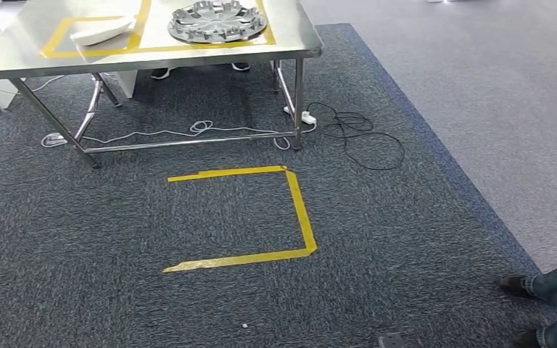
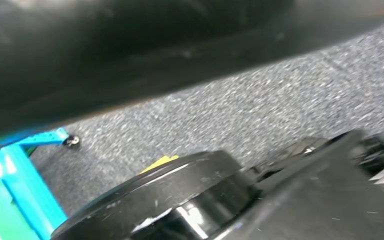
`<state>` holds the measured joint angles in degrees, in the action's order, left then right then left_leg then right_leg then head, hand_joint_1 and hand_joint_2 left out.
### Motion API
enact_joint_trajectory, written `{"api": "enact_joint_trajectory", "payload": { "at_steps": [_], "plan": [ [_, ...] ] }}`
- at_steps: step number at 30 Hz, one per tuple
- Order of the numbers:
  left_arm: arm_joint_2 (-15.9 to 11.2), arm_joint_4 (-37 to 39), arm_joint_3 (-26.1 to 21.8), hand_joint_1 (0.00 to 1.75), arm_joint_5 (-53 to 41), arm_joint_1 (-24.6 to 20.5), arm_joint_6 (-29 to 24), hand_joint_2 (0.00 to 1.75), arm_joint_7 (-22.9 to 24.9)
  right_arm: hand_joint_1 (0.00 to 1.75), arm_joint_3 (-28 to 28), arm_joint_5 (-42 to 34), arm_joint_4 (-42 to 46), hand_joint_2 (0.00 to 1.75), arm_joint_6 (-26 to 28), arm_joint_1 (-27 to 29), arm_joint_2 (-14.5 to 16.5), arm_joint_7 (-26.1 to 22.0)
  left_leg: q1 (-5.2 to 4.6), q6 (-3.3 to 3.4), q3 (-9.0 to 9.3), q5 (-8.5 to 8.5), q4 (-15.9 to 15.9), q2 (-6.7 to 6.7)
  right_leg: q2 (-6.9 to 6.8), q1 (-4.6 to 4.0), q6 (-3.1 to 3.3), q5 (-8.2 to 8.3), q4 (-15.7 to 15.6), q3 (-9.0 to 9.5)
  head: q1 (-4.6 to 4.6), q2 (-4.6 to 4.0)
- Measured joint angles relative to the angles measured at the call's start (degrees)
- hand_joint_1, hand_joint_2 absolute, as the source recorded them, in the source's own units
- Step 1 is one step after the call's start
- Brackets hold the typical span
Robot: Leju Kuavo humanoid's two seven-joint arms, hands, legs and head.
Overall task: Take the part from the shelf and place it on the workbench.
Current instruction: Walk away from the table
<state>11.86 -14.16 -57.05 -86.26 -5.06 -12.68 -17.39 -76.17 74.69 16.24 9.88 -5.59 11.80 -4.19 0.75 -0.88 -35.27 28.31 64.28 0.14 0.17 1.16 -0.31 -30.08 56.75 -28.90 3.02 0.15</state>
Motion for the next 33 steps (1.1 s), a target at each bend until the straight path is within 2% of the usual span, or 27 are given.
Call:
{"api": "enact_joint_trajectory", "payload": {
  "at_steps": [1,2,3,4,7,8,13,15,17,19,33],
  "plan": [
    [0.01,-0.02,-0.01,0.00,-0.03,-0.07,-0.01,0.00,0.01,0.00,0.00,-0.02,0.00,0.00,0.02,-0.06,0.00,0.01,-0.03,0.15,1.35,-1.18,-3.20,0.03,0.06,-0.03,-0.39,-0.36,0.07,0.18,-0.09,0.00],
    [0.02,-0.03,-0.01,0.00,-0.08,-0.15,-0.05,0.00,0.04,0.00,0.00,-0.04,0.00,0.00,0.06,-0.14,0.00,0.03,-0.13,0.39,2.12,-1.46,-4.97,0.07,0.07,-0.08,-0.79,-0.63,0.07,0.18,-0.08,0.00],
    [0.05,-0.04,-0.02,0.00,-0.13,-0.19,-0.15,0.00,0.08,0.00,0.00,-0.07,0.00,0.00,0.11,-0.21,0.00,0.05,-0.22,0.66,2.37,-1.07,-5.47,0.12,0.05,-0.16,-1.07,-0.89,0.13,0.06,-0.05,0.00],
    [0.08,-0.06,-0.02,0.00,-0.17,-0.21,-0.31,0.00,0.12,0.00,0.00,-0.09,0.00,0.00,0.17,-0.25,0.00,0.07,-0.23,0.94,2.44,-1.01,-5.74,0.17,0.05,-0.15,-0.95,-0.97,0.16,0.04,0.02,0.01],
    [0.24,-0.09,-0.02,0.00,-0.34,-0.16,-0.82,0.00,0.15,0.00,0.00,-0.13,0.00,0.00,0.25,-0.23,0.00,0.10,-0.38,1.25,2.39,-0.94,-5.77,0.23,0.03,-0.10,0.16,-0.87,-0.08,0.53,0.18,0.01],
    [0.28,-0.10,-0.02,0.00,-0.40,-0.17,-0.91,0.00,0.15,0.00,0.00,-0.14,0.00,0.00,0.25,-0.22,0.00,0.10,-0.45,1.33,2.38,-0.89,-5.77,0.23,0.04,-0.08,0.24,-0.84,-0.23,0.76,0.17,0.01],
    [0.36,-0.12,-0.02,0.00,-0.51,-0.22,-0.98,0.00,0.13,0.00,0.00,-0.16,0.00,0.00,0.26,-0.23,0.00,0.10,-0.57,1.84,2.40,-0.64,-5.74,0.21,0.03,-0.04,-0.03,-0.69,-0.92,1.11,0.17,0.00],
    [0.37,-0.13,-0.02,0.00,-0.51,-0.21,-0.99,0.00,0.01,0.00,0.00,-0.18,0.00,0.00,0.26,-0.23,0.00,0.10,-0.61,2.00,2.43,-0.58,-5.73,0.21,0.02,0.02,-0.73,-0.74,-1.10,1.00,0.16,0.01],
    [0.36,-0.14,-0.02,0.00,-0.51,-0.21,-1.00,0.00,-0.14,0.00,0.00,-0.24,0.00,0.00,0.35,-0.22,0.00,0.10,-0.63,2.10,2.52,-0.51,-5.72,0.21,0.01,0.10,-1.75,-0.83,-1.28,0.89,0.16,0.01],
    [0.36,-0.14,-0.03,0.00,-0.51,-0.21,-1.01,0.00,-0.19,0.00,0.00,-0.29,0.00,0.00,0.48,-0.22,0.00,0.10,-0.63,2.16,2.61,-0.47,-5.72,0.20,0.01,0.13,-2.18,-0.86,-1.34,0.89,0.15,0.00],
    [0.39,-0.14,-0.06,0.00,-0.51,-0.18,-1.01,0.00,-0.40,0.00,-0.15,-1.09,0.00,0.00,0.48,-0.18,0.00,0.03,-0.50,2.03,2.76,-0.56,-5.84,0.20,0.01,0.01,-2.19,-0.90,-1.14,1.49,0.12,0.01]
  ]
}}
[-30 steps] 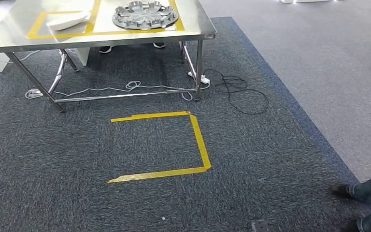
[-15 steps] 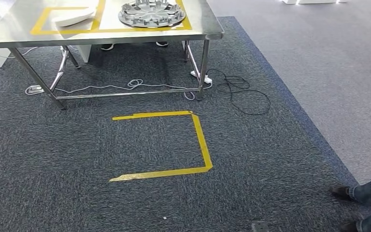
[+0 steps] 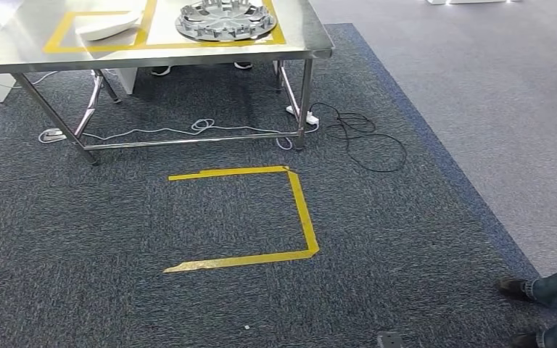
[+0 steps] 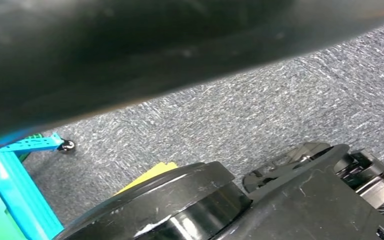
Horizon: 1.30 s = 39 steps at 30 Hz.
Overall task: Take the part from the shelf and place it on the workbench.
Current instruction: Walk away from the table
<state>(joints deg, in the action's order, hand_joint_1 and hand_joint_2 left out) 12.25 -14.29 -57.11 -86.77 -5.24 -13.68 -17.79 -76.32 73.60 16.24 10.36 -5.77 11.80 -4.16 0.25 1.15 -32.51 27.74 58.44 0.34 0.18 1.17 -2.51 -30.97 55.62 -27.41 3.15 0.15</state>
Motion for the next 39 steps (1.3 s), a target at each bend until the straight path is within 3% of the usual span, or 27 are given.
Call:
{"api": "enact_joint_trajectory", "payload": {
  "at_steps": [11,17,19,22,23,24,25,27,29,30,32,34,36,37,38,39],
  "plan": [
    [-0.01,0.00,-0.03,0.00,-0.19,0.00,0.01,0.00,0.00,0.00,0.01,0.90,0.00,0.00,1.35,0.01,0.00,1.00,-0.36,0.14,0.11,0.14,0.11,0.01,-0.02,0.27,-0.16,-0.01,-0.09,-0.50,0.01,0.00],
    [-0.11,-0.01,-0.04,0.00,-0.47,0.00,0.19,0.00,0.00,0.00,0.07,1.42,0.00,0.00,1.33,-0.06,0.00,1.14,-0.57,1.09,0.23,0.11,-0.20,0.13,-0.19,0.65,-0.95,-0.21,-0.08,0.06,0.01,0.00],
    [-0.09,-0.02,-0.04,0.00,-0.56,-0.03,0.20,0.00,0.01,0.00,0.10,1.52,0.00,0.00,1.33,-0.12,0.00,1.19,-0.26,1.66,0.58,-0.24,-0.88,0.32,-0.25,0.59,-1.03,-1.96,2.94,-1.38,0.18,0.00],
    [-0.06,-0.02,-0.04,0.00,-0.64,0.02,0.22,0.00,0.02,0.00,0.14,1.63,0.00,0.00,1.32,-0.09,0.00,1.31,-0.28,1.90,0.65,-0.29,-1.03,0.82,-0.23,0.50,-0.90,-6.61,14.81,-7.91,0.41,0.00],
    [-0.05,-0.02,-0.04,0.00,-0.66,0.06,0.23,0.00,0.02,0.00,0.14,1.67,0.00,0.00,1.32,-0.01,0.00,1.37,-0.31,1.89,0.69,-0.26,-1.02,1.16,-0.23,0.49,-0.85,-6.83,17.29,-9.57,0.40,0.00],
    [-0.05,-0.02,-0.04,0.00,-0.67,0.09,0.24,0.00,0.02,0.00,0.15,1.73,0.00,0.00,1.31,0.08,0.00,1.41,-0.31,1.83,0.77,-0.22,-1.01,1.62,-0.21,0.49,-0.79,-5.81,17.42,-10.11,0.40,0.00],
    [-0.03,-0.02,-0.04,0.00,-0.67,0.10,0.24,0.00,0.02,0.00,0.15,1.77,0.00,0.00,1.31,0.14,0.00,1.46,-0.28,1.72,0.89,-0.17,-1.00,2.17,-0.08,0.50,-0.67,-3.75,15.19,-9.49,0.41,0.00],
    [0.04,-0.02,-0.04,0.00,-0.69,0.05,0.24,0.00,0.03,0.00,0.16,1.87,0.00,0.00,1.28,0.17,0.00,1.50,-0.27,1.22,1.09,0.01,-0.87,3.34,1.63,0.60,-0.36,0.57,7.10,-6.17,0.42,0.00],
    [0.08,-0.02,-0.04,0.00,-0.72,-0.05,0.24,0.00,0.04,0.00,0.19,1.94,0.00,0.00,1.22,0.15,0.00,1.53,-0.24,0.41,0.92,0.08,-0.66,4.44,3.36,0.62,0.01,2.00,2.19,-3.70,0.37,0.00],
    [0.08,-0.02,-0.04,0.00,-0.73,-0.05,0.23,0.00,0.05,0.00,0.20,1.98,0.00,0.00,1.20,0.15,0.00,1.56,-0.16,-0.05,0.75,-0.01,-0.63,4.92,3.55,0.51,0.23,1.75,1.78,-3.38,0.34,0.00],
    [0.05,-0.03,-0.06,0.00,-0.74,0.12,0.21,0.00,0.07,0.00,0.24,2.02,0.00,0.00,1.22,0.13,0.01,1.58,0.12,-0.86,0.52,-0.13,-0.63,5.37,2.61,0.41,0.90,1.98,1.62,-3.19,0.34,0.00],
    [0.02,-0.04,-0.08,0.00,-0.74,0.16,0.20,0.00,0.07,0.00,0.28,2.04,0.00,0.00,1.24,0.12,0.03,1.54,0.12,-1.55,-0.55,1.38,1.64,3.37,1.36,0.49,1.68,2.12,1.27,-2.96,0.10,0.00],
    [0.01,-0.04,-0.09,0.00,-0.74,-0.02,0.20,0.00,0.07,0.00,0.30,2.04,0.00,0.00,1.23,0.24,0.04,1.51,0.13,-2.06,-3.78,5.01,8.52,0.82,-0.22,0.36,2.25,1.98,1.12,-2.79,-0.13,0.00],
    [0.01,-0.04,-0.09,0.00,-0.74,-0.06,0.20,0.00,0.07,0.00,0.30,2.04,0.00,0.00,1.23,0.33,0.04,1.52,0.19,-2.23,-5.71,6.66,12.50,0.38,-1.04,0.27,2.38,1.88,1.13,-2.74,-0.14,0.00],
    [0.01,-0.04,-0.09,0.00,-0.74,0.01,0.20,0.00,0.07,0.00,0.30,2.04,0.00,0.00,1.23,0.39,0.04,1.53,0.24,-2.33,-7.11,7.46,15.35,0.19,-1.81,0.19,2.46,1.77,1.14,-2.66,-0.13,0.00],
    [0.00,-0.04,-0.09,0.00,-0.74,0.12,0.20,0.00,0.07,0.00,0.31,2.04,0.00,0.00,1.23,0.40,0.04,1.53,0.27,-2.36,-7.48,7.03,16.03,0.09,-2.52,0.15,2.46,1.66,1.15,-2.54,-0.14,0.00]
  ]
}}
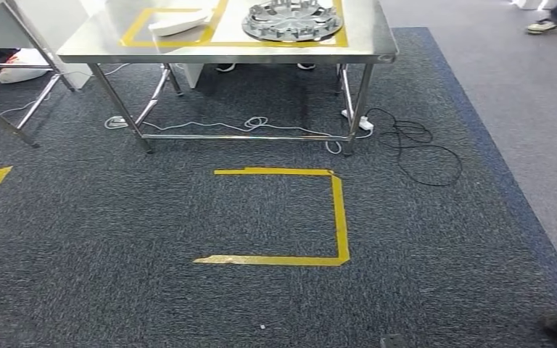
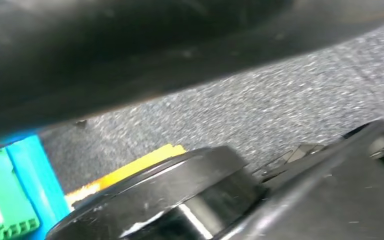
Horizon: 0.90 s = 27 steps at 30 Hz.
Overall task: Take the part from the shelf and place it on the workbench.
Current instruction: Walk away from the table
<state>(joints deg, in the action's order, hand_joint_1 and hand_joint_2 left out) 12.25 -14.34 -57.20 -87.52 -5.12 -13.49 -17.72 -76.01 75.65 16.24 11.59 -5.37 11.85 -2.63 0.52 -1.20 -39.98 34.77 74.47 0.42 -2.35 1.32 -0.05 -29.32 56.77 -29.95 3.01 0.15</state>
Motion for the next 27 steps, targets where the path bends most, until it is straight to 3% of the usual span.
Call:
{"api": "enact_joint_trajectory", "payload": {
  "at_steps": [1,2,4,6,8,9,11,13,14,15,16,17,19,21,23,25,27],
  "plan": [
    [-0.02,0.00,0.00,0.00,0.00,0.10,0.00,0.00,0.01,0.00,0.01,0.00,0.00,0.00,0.00,-0.02,0.00,0.01,0.01,0.06,0.81,-1.52,-1.68,-0.19,-0.64,-0.03,-0.06,-0.14,0.00,0.20,0.00,0.00],
    [-0.04,-0.01,0.00,0.00,0.00,0.17,0.00,0.00,0.01,0.00,0.03,0.00,0.00,0.00,-0.01,-0.06,0.00,0.00,-0.01,0.21,2.61,-3.72,-5.31,-0.69,-1.27,-0.05,-0.16,-0.31,0.01,0.49,0.01,0.00],
    [-0.05,-0.02,0.00,0.00,0.00,0.06,0.00,0.00,0.02,0.00,0.05,0.00,0.00,0.00,0.00,-0.11,0.00,-0.01,-0.40,0.81,6.44,-6.72,-13.07,-3.15,-2.39,-0.26,-0.61,-0.77,0.08,0.99,-0.02,0.00],
    [-0.04,-0.02,0.00,0.00,0.00,-0.10,0.00,0.00,0.02,0.00,0.07,0.00,0.00,0.00,0.00,-0.17,0.00,-0.02,-0.87,1.51,7.70,-7.13,-16.18,-4.58,-3.48,-0.59,-1.21,-1.13,0.11,1.24,0.04,0.00],
    [-0.05,-0.02,-0.02,0.00,0.00,0.01,-0.01,0.00,0.03,0.00,0.11,0.00,0.00,0.00,0.00,-0.32,0.00,-0.02,-0.91,2.20,7.45,-7.22,-16.42,-3.49,-4.45,-0.63,-1.81,-1.35,-0.01,1.41,0.10,0.00],
    [-0.05,-0.03,-0.04,0.00,0.00,0.11,-0.02,0.00,0.05,0.00,0.14,0.01,0.00,0.00,0.00,-0.40,0.00,-0.02,-0.80,2.57,7.43,-7.34,-16.56,-2.87,-3.91,-0.55,-2.12,-1.84,0.37,1.28,0.18,0.00],
    [-0.03,-0.04,-0.07,0.00,0.00,0.05,-0.03,0.00,0.10,0.00,0.17,0.03,0.00,0.00,0.01,-0.46,0.00,-0.04,-0.48,3.27,7.48,-7.65,-16.88,-1.59,-1.01,-0.38,-2.59,-4.39,4.43,-0.58,0.49,0.00],
    [0.07,-0.05,-0.07,0.00,0.00,-0.11,-0.03,0.00,0.13,0.00,0.17,0.06,0.00,0.00,0.02,-0.30,0.00,-0.02,-0.48,3.58,7.38,-7.73,-16.88,-0.23,1.69,-0.34,-2.72,-8.01,12.70,-4.65,0.75,0.00],
    [0.10,-0.05,-0.09,0.00,0.00,-0.10,-0.02,0.00,0.13,0.00,0.17,0.08,0.00,0.00,0.02,-0.18,0.00,0.00,-0.51,3.63,7.39,-7.73,-16.87,0.52,2.11,-0.36,-2.73,-9.05,16.34,-6.73,0.77,0.00],
    [0.12,-0.06,-0.12,0.00,0.00,-0.03,-0.02,0.00,0.13,0.00,0.17,0.10,0.00,0.00,0.02,-0.06,0.00,0.01,-0.54,3.64,7.42,-7.71,-16.86,1.27,2.27,-0.39,-2.69,-9.00,18.21,-8.08,0.76,0.00],
    [0.10,-0.07,-0.17,0.00,0.00,0.03,-0.02,0.00,0.13,0.00,0.17,0.13,0.00,0.00,0.03,0.02,0.00,0.02,-0.55,3.64,7.51,-7.70,-16.85,2.07,2.36,-0.40,-2.61,-7.61,17.64,-8.33,0.76,0.00],
    [0.10,-0.07,-0.22,0.00,0.00,0.06,-0.02,0.00,0.13,0.00,0.17,0.15,0.00,0.00,0.03,0.06,0.00,0.02,-0.55,3.60,7.62,-7.67,-16.83,2.88,2.59,-0.39,-2.47,-5.27,14.73,-7.44,0.76,0.00],
    [0.16,-0.07,-0.28,0.00,0.00,0.02,-0.02,0.00,0.13,0.00,0.19,0.22,0.00,0.00,0.05,0.03,-0.01,0.00,-0.58,3.34,7.72,-7.54,-16.70,4.41,4.54,-0.24,-2.10,-0.71,5.93,-3.97,0.76,0.00],
    [0.22,-0.08,-0.31,0.00,0.00,-0.05,-0.02,0.00,0.13,0.00,0.20,0.32,0.00,0.00,0.06,-0.07,-0.02,-0.02,-0.55,2.74,7.48,-7.50,-16.58,5.63,6.14,-0.20,-1.77,0.62,1.19,-1.80,0.73,0.00],
    [0.20,-0.09,-0.39,0.00,0.00,0.07,-0.02,0.00,0.12,0.00,0.23,0.47,0.00,0.00,0.06,-0.15,-0.02,0.01,-0.39,1.96,7.20,-7.67,-16.66,6.63,5.65,-0.32,-1.35,0.51,0.76,-1.29,0.71,0.00],
    [0.15,-0.09,-0.64,0.00,0.00,0.22,-0.03,0.00,0.10,0.00,0.43,0.89,0.00,0.00,0.08,-0.21,0.01,0.04,-0.28,1.33,6.80,-6.98,-15.77,5.53,4.50,-0.23,-0.66,0.78,0.32,-0.92,0.61,0.00],
    [0.12,-0.09,-0.87,0.00,0.00,0.07,-0.03,0.00,0.10,0.00,0.80,1.53,0.00,0.00,0.11,-0.07,0.03,0.07,-0.23,0.78,4.52,-3.91,-10.54,2.37,2.91,-0.16,-0.06,0.82,0.00,-0.67,0.38,0.00]
  ]
}}
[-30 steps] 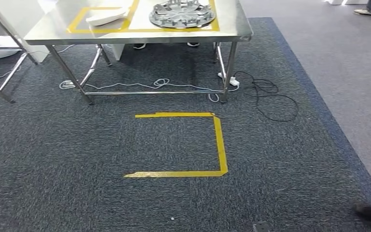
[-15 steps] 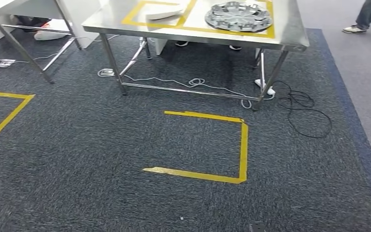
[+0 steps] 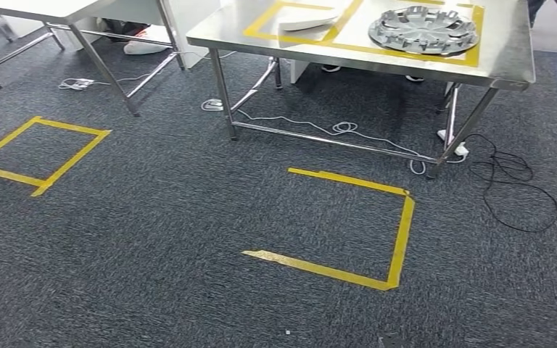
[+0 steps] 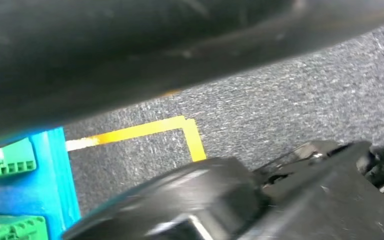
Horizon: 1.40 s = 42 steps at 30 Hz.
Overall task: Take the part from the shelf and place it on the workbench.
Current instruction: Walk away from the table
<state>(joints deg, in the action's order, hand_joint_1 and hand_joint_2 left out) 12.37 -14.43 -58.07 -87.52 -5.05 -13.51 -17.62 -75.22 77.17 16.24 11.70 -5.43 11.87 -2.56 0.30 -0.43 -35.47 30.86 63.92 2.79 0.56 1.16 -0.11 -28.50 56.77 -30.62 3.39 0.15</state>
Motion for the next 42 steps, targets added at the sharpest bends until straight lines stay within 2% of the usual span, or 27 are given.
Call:
{"api": "enact_joint_trajectory", "payload": {
  "at_steps": [2,3,4,6,8,9,10,12,14,16,17,18,19,20,21,23,25,27,29,31,33,34,35,36,38,40,42],
  "plan": [
    [0.00,0.00,-0.11,0.00,0.00,-0.15,0.01,0.00,0.00,0.00,0.33,0.53,0.00,0.00,0.03,0.29,0.01,0.08,0.12,-0.52,-3.59,3.44,7.63,-1.95,-1.75,-0.09,0.29,-0.25,0.01,0.12,-0.11,0.00],
    [-0.01,0.00,-0.17,0.00,0.00,-0.09,0.02,0.00,0.00,0.00,0.46,0.71,0.00,0.00,0.03,0.37,0.00,0.11,0.19,-0.68,-4.57,3.91,9.73,-2.24,-2.58,-0.12,0.32,-0.38,0.02,0.21,-0.10,0.00],
    [-0.01,0.00,-0.25,0.00,0.00,0.03,0.02,0.00,0.00,0.00,0.59,0.85,0.00,0.00,0.03,0.41,0.01,0.14,0.23,-0.74,-4.49,3.20,9.65,-2.44,-3.35,-0.14,0.28,-0.53,0.03,0.36,-0.10,0.00],
    [-0.05,0.00,-0.39,0.00,0.00,0.20,0.02,0.00,0.00,0.00,0.86,1.02,0.00,0.00,0.03,0.38,0.03,0.17,0.20,-0.50,-1.15,-0.68,3.21,-3.54,-4.77,-0.16,0.04,-0.91,0.03,0.92,-0.11,0.00],
    [-0.08,0.00,-0.47,0.00,0.00,0.07,0.01,0.00,-0.01,0.00,1.11,1.17,0.00,0.00,0.04,0.38,0.08,0.19,-0.24,0.06,2.50,-3.11,-3.91,-5.75,-6.04,-0.44,-0.49,-1.41,0.09,1.43,-0.11,0.00],
    [-0.09,0.00,-0.49,0.00,0.00,0.00,0.01,0.00,-0.03,0.00,1.21,1.24,0.00,0.00,0.06,0.35,0.10,0.20,-0.45,0.35,3.26,-3.34,-5.57,-6.39,-6.61,-0.59,-0.79,-1.62,0.12,1.60,-0.10,0.00],
    [-0.10,0.00,-0.50,0.00,0.00,0.01,0.00,0.00,-0.04,0.00,1.31,1.29,0.00,0.00,0.08,0.28,0.10,0.21,-0.64,0.61,3.33,-3.09,-5.96,-6.35,-7.18,-0.70,-1.10,-1.76,0.12,1.73,-0.11,0.00],
    [-0.14,-0.01,-0.52,0.00,0.00,0.27,0.00,0.00,-0.07,0.00,1.54,1.38,0.00,0.00,0.11,0.03,0.11,0.23,-0.54,1.23,3.19,-3.28,-6.21,-5.08,-7.66,-0.62,-1.82,-2.11,0.08,2.04,-0.14,0.00],
    [-0.15,-0.02,-0.57,0.00,0.01,0.37,-0.02,0.00,-0.09,0.00,1.76,1.41,0.00,0.00,0.12,-0.11,0.13,0.22,-0.27,1.92,3.26,-3.58,-6.62,-3.94,-5.19,-0.50,-2.47,-3.98,2.49,1.07,0.04,0.00],
    [-0.09,-0.02,-0.60,0.00,0.01,0.19,-0.03,0.00,-0.13,0.00,1.85,1.43,0.00,0.00,0.12,0.03,0.13,0.24,-0.14,2.32,3.21,-3.76,-6.77,-2.69,-1.89,-0.46,-2.57,-7.61,9.74,-2.38,0.28,0.00],
    [-0.05,-0.02,-0.60,0.00,0.01,0.12,-0.02,0.00,-0.14,0.00,1.86,1.43,0.00,0.00,0.12,0.18,0.13,0.27,-0.16,2.40,3.17,-3.79,-6.76,-1.93,-1.13,-0.47,-2.48,-9.12,13.91,-4.51,0.32,0.00],
    [-0.03,-0.02,-0.60,0.00,0.01,0.14,-0.02,0.00,-0.15,0.00,1.86,1.43,0.00,0.00,0.12,0.33,0.13,0.31,-0.18,2.42,3.19,-3.78,-6.75,-1.13,-0.82,-0.49,-2.39,-9.67,16.69,-6.13,0.30,0.00],
    [-0.04,-0.02,-0.60,0.00,0.01,0.20,-0.02,0.00,-0.15,0.00,1.86,1.45,0.00,0.00,0.12,0.45,0.13,0.35,-0.20,2.43,3.24,-3.77,-6.74,-0.29,-0.67,-0.50,-2.28,-9.06,17.42,-6.88,0.31,0.00],
    [-0.05,-0.02,-0.61,0.00,0.03,0.26,-0.02,0.00,-0.15,0.00,1.87,1.52,0.00,0.00,0.12,0.50,0.13,0.35,-0.20,2.41,3.33,-3.76,-6.72,0.59,-0.46,-0.48,-2.16,-7.19,15.56,-6.45,0.31,0.00],
    [-0.05,-0.02,-0.62,0.00,0.05,0.29,-0.02,0.00,-0.16,0.00,1.89,1.66,0.00,0.00,0.13,0.52,0.13,0.35,-0.19,2.36,3.45,-3.73,-6.71,1.46,0.16,-0.44,-2.01,-4.61,11.68,-5.05,0.31,0.00],
    [-0.07,-0.02,-0.69,0.00,0.23,0.23,0.00,0.00,-0.26,0.00,2.02,2.14,-0.01,0.00,0.14,0.52,0.13,0.35,-0.23,2.05,3.46,-3.65,-6.57,3.07,2.94,-0.20,-1.72,-1.09,3.72,-1.77,0.27,0.00],
    [-0.16,-0.02,-0.96,0.00,0.75,0.27,0.15,0.00,-0.55,0.00,2.39,2.99,-0.02,0.00,0.13,0.54,0.13,0.39,-0.11,1.36,3.06,-3.80,-6.51,4.39,4.52,-0.14,-1.53,-0.61,0.72,-0.31,0.24,0.00],
    [-0.58,-0.02,-1.62,0.00,1.65,0.56,0.65,0.00,-1.00,0.00,3.07,4.21,-0.05,0.00,0.13,0.53,0.19,0.47,0.14,0.58,2.68,-3.98,-6.55,5.25,3.41,-0.20,-1.15,-0.40,0.39,0.01,0.25,0.00],
    [-1.20,-0.02,-2.48,0.00,2.65,0.76,1.28,0.00,-1.39,0.00,3.91,5.45,-0.13,0.00,0.13,0.50,0.39,0.52,0.03,0.04,1.76,-2.77,-4.67,2.72,1.90,-0.12,-0.41,-0.20,-0.04,0.33,0.08,0.00],
    [-1.78,-0.02,-3.26,0.00,3.43,0.60,1.80,0.00,-1.60,0.00,4.73,6.48,-0.30,0.00,0.14,0.58,0.58,0.55,-0.07,-0.36,-1.22,0.63,1.68,-1.03,0.05,-0.20,0.25,-0.31,-0.27,0.58,-0.11,0.00],
    [-2.31,-0.02,-3.98,0.00,3.92,0.51,2.08,0.00,-1.67,0.00,5.44,7.21,-0.51,0.00,0.17,0.68,0.68,0.59,0.11,-0.70,-4.74,3.51,8.99,-2.18,-1.92,-0.34,0.52,-0.54,-0.25,0.67,-0.14,0.00],
    [-2.55,-0.02,-4.32,0.00,4.08,0.61,2.09,0.00,-1.68,0.00,5.76,7.48,-0.63,0.00,0.18,0.67,0.72,0.59,0.18,-0.79,-5.42,3.57,10.45,-2.35,-2.80,-0.39,0.54,-0.63,-0.24,0.72,-0.14,0.00],
    [-2.77,-0.02,-4.61,0.00,4.20,0.73,2.08,0.00,-1.68,0.00,6.09,7.71,-0.74,0.00,0.19,0.63,0.75,0.61,0.21,-0.78,-4.82,2.45,9.41,-2.53,-3.59,-0.42,0.50,-0.74,-0.23,0.82,-0.15,0.00],
    [-2.95,-0.02,-4.85,0.00,4.27,0.81,2.04,0.00,-1.68,0.00,6.39,7.89,-0.84,0.00,0.19,0.58,0.79,0.64,0.20,-0.66,-3.06,0.52,6.15,-2.97,-4.34,-0.45,0.40,-0.88,-0.22,1.01,-0.15,0.00],
    [-3.21,-0.02,-5.08,0.00,4.27,0.74,1.90,0.00,-1.77,0.00,6.86,8.07,-0.99,0.00,0.20,0.50,0.88,0.86,-0.22,-0.08,1.44,-2.76,-2.30,-5.80,-5.71,-0.70,0.03,-1.30,-0.15,1.44,-0.19,0.00],
    [-3.22,-0.02,-5.15,0.00,4.03,0.55,1.73,0.00,-1.91,0.00,7.12,7.96,-1.08,0.00,0.26,0.48,0.93,1.19,-0.72,0.49,3.48,-3.47,-6.37,-7.70,-6.96,-1.01,-0.50,-1.73,-0.11,1.78,-0.14,0.00],
    [-2.88,-0.02,-5.14,0.00,3.07,0.63,1.21,0.00,-1.81,0.00,7.22,7.36,-1.11,0.00,0.50,0.41,0.93,1.38,-0.83,0.94,3.42,-3.44,-6.71,-6.56,-8.06,-1.04,-1.13,-2.02,-0.27,2.21,-0.10,0.00]
  ]
}}
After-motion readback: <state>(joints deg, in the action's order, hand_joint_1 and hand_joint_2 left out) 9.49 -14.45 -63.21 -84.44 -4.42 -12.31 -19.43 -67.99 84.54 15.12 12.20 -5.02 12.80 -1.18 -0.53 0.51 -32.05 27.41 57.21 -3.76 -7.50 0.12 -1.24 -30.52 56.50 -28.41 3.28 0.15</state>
